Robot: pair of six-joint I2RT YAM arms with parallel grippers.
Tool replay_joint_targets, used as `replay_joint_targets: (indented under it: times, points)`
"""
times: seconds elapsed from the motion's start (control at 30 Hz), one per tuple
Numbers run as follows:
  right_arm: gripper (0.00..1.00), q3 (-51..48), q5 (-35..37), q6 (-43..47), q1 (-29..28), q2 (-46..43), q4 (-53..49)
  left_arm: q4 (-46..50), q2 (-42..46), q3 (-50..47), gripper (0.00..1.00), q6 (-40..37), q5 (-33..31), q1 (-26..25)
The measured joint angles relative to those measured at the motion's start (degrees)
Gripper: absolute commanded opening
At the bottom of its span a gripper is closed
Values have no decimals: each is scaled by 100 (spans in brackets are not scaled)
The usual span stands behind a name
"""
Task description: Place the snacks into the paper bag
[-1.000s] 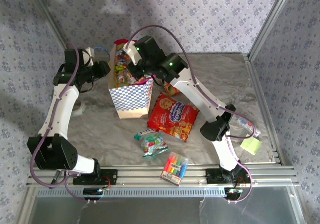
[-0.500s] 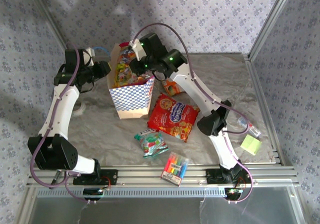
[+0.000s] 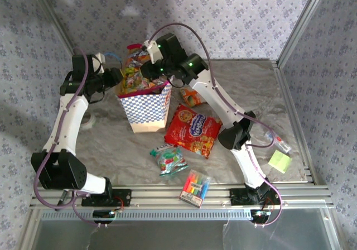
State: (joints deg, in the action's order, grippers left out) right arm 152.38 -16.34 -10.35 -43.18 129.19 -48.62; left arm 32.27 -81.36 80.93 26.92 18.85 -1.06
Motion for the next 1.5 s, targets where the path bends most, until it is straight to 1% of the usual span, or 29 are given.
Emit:
replay_joint_targets:
  times: [0.47, 1.13, 1.5]
  points:
    - [0, 59, -260, -717, 35, 380, 142, -68, -46, 0, 41, 20, 2, 4]
    - [0, 63, -415, -1008, 96, 437, 44, -83, -46, 0, 41, 20, 2, 4]
    - [1, -260, -538, -1132, 197, 551, -11, -87, -46, 0, 41, 22, 4, 4]
